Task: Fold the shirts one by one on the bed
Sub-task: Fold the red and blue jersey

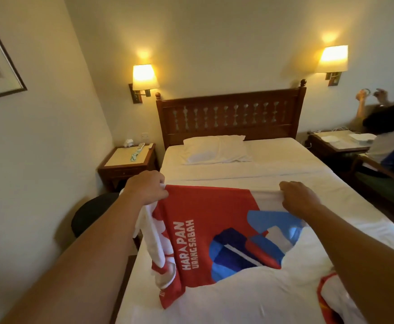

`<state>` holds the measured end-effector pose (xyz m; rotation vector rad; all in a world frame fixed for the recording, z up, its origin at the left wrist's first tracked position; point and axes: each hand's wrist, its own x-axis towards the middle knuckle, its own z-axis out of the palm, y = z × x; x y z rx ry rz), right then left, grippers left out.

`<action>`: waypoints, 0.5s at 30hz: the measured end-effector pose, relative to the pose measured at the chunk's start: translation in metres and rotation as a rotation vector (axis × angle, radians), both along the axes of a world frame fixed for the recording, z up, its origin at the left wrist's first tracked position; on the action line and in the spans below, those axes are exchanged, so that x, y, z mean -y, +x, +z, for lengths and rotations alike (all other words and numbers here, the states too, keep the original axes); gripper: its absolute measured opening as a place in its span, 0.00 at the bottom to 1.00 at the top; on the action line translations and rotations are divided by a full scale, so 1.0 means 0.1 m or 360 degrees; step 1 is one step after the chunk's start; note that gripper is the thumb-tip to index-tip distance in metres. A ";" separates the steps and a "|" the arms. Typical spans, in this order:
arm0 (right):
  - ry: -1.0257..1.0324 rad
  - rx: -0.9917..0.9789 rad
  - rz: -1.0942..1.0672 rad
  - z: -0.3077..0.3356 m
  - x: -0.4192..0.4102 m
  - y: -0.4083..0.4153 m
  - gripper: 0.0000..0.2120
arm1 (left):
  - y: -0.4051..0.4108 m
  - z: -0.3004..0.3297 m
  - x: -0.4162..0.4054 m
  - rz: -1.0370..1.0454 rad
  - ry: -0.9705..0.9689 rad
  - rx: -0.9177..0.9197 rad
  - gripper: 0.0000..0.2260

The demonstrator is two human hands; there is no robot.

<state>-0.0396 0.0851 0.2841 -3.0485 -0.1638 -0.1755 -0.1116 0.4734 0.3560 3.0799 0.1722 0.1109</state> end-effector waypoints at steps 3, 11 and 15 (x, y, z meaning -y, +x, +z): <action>0.0006 -0.0026 -0.0039 -0.08 0.01 0.04 0.07 | 0.07 -0.08 -0.02 -0.0006 0.0106 -0.0010 0.07; 0.0028 -0.0181 -0.0092 -0.17 -0.08 0.20 0.08 | 0.37 -0.46 -0.10 0.0075 0.0430 -0.0279 0.08; 0.0050 -0.0271 -0.0140 -0.34 -0.13 0.45 0.08 | 0.60 -0.72 -0.14 0.0133 0.0369 -0.0196 0.06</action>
